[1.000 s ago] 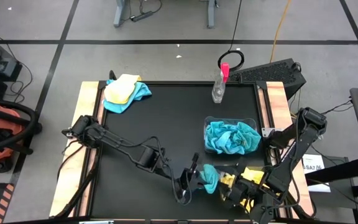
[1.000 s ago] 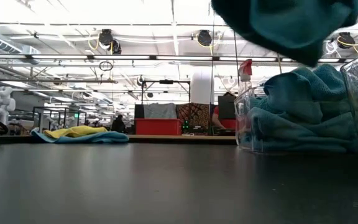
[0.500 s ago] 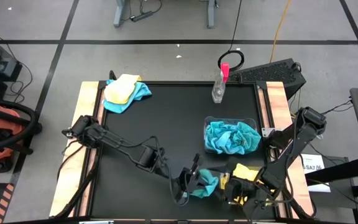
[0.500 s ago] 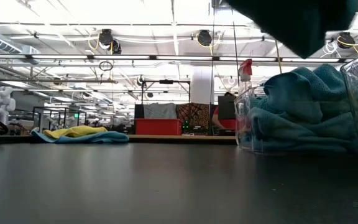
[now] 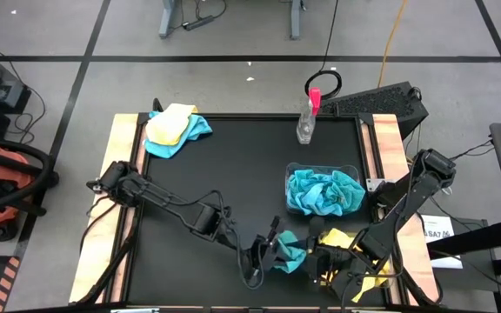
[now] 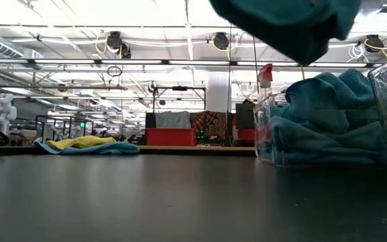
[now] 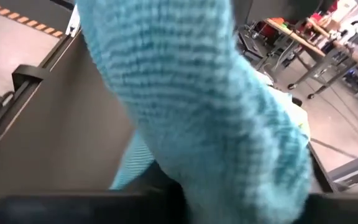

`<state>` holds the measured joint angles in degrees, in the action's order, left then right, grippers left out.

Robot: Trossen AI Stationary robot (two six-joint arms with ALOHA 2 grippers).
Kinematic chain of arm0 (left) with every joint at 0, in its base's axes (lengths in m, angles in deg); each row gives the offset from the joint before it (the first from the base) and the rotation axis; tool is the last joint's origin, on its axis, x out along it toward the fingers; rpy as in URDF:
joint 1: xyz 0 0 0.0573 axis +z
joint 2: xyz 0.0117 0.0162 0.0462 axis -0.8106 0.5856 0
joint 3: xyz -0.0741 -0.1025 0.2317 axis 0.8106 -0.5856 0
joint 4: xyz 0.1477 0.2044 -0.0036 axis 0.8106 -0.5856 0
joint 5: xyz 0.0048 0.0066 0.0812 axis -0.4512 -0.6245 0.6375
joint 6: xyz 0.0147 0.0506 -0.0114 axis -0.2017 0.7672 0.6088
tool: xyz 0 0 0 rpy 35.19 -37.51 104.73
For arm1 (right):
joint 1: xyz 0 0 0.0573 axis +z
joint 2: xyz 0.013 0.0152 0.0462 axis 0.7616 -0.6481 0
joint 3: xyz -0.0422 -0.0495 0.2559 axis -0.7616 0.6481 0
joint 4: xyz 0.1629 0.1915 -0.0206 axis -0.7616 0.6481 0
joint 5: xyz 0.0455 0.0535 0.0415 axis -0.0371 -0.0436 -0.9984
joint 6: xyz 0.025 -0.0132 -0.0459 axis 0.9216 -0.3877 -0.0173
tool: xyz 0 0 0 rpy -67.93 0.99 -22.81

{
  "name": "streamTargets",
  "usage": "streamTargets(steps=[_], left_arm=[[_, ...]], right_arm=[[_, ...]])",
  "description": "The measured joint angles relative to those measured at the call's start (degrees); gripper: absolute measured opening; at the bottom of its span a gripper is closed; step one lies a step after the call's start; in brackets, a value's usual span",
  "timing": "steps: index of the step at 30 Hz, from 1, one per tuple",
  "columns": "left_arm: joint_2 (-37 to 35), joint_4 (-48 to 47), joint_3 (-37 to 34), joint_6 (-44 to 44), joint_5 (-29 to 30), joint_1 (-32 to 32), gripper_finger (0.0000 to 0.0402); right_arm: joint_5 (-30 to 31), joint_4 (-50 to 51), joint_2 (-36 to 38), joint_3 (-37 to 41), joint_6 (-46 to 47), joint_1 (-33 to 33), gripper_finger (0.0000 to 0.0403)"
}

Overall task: Sort microfiber towel by color & place in baskets
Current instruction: Put the blue towel into the top transparent bin

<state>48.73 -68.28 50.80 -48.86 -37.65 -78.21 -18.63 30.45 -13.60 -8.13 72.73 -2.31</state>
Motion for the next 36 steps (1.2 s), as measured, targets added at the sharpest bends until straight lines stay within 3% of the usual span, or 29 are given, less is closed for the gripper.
streamTargets(steps=[3, 5, 8, 12, 15, 22, 29, 36], left_arm=[[0.00, -1.98, 0.00, -0.98, -0.02, -0.06, 0.0005], [0.00, -4.06, 0.00, -2.97, 0.84, -0.09, 0.0011], [0.00, -8.95, 0.00, -5.76, 7.49, -0.22, 0.0037], [0.00, -14.10, -0.08, -8.50, 18.90, -0.46, 0.0100], [0.00, -14.07, -0.44, -10.76, 24.19, -0.46, 0.0162], [0.00, -12.70, -0.50, -15.03, 26.91, -0.41, 0.0276], [0.00, -12.97, -0.50, -18.03, 26.83, -1.00, 0.0292], [0.00, -13.96, -0.50, -18.67, 26.58, -2.39, 0.0292]], right_arm=[[0.14, 0.51, 0.00, 0.00, -1.86, 0.02, 0.0019], [1.73, 1.99, 0.00, -0.01, -2.00, 0.03, 0.0012], [5.69, 7.46, 0.12, -0.04, 1.01, 0.02, 0.0012], [8.35, 17.66, 1.75, -0.04, 8.88, -0.43, 0.0004], [9.16, 25.73, 3.76, -0.04, 16.15, -1.37, 0.0004], [9.07, 47.29, 9.21, -0.04, 34.69, -4.58, 0.0002], [5.69, 64.31, 13.50, -0.07, 46.34, -8.69, 0.0001], [-1.68, 68.57, 14.40, 0.48, 45.71, -14.81, 0.0001]])
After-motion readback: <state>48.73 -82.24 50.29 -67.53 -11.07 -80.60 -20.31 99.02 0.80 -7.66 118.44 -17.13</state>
